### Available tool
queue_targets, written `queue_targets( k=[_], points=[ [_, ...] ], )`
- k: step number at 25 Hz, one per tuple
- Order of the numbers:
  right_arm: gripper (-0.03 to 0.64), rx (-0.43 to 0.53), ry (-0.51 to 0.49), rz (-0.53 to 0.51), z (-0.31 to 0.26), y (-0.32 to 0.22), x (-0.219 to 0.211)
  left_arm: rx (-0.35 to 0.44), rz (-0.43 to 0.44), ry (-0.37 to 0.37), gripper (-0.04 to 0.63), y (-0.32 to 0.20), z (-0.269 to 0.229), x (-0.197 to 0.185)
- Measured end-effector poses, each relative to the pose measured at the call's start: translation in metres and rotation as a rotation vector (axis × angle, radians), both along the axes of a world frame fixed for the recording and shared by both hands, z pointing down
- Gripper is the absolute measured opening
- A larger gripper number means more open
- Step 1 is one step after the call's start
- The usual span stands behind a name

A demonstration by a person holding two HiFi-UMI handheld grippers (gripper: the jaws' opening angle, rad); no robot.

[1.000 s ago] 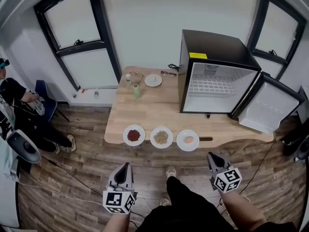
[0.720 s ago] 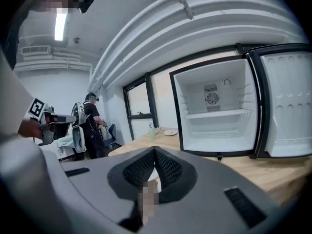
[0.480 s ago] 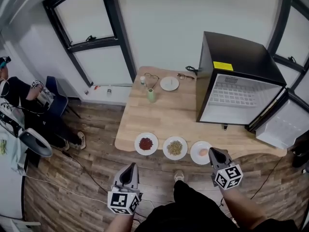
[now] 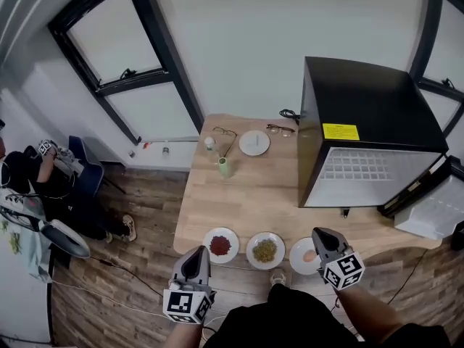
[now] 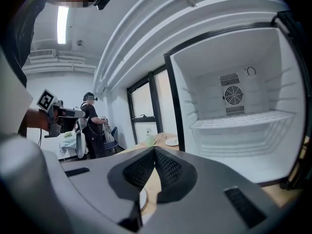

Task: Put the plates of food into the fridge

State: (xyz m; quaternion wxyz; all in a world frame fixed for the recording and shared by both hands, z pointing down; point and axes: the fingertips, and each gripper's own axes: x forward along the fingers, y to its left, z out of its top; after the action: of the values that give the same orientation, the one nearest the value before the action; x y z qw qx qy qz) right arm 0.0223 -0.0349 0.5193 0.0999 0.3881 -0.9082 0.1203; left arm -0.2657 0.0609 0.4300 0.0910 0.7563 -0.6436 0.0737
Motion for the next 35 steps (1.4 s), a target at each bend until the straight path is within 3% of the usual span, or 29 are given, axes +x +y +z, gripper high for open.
queue_targets(
  k=[6,16,25,35],
  points=[
    [0.015,-0.033,-0.055,0.077,0.006,-0.040,0.010,-0.006,0.022,-0.012,0.003,-0.042,0.004,0.011],
    [0.015,-0.027,-0.009,0.193,0.015,-0.056,0.009,0.006,0.165,-0.002,0.003,-0.087,0.008,0.024],
    [0.015,-0.027,0.017,0.398,0.003,-0.025,0.040,0.006,0.379,0.007,0.003,-0.134,0.010,0.045],
    [0.015,-0.105,0.047,0.616,0.025,0.043,0.088,-0.022,0.613,0.024,0.003,-0.144,0.034,0.112]
  ],
)
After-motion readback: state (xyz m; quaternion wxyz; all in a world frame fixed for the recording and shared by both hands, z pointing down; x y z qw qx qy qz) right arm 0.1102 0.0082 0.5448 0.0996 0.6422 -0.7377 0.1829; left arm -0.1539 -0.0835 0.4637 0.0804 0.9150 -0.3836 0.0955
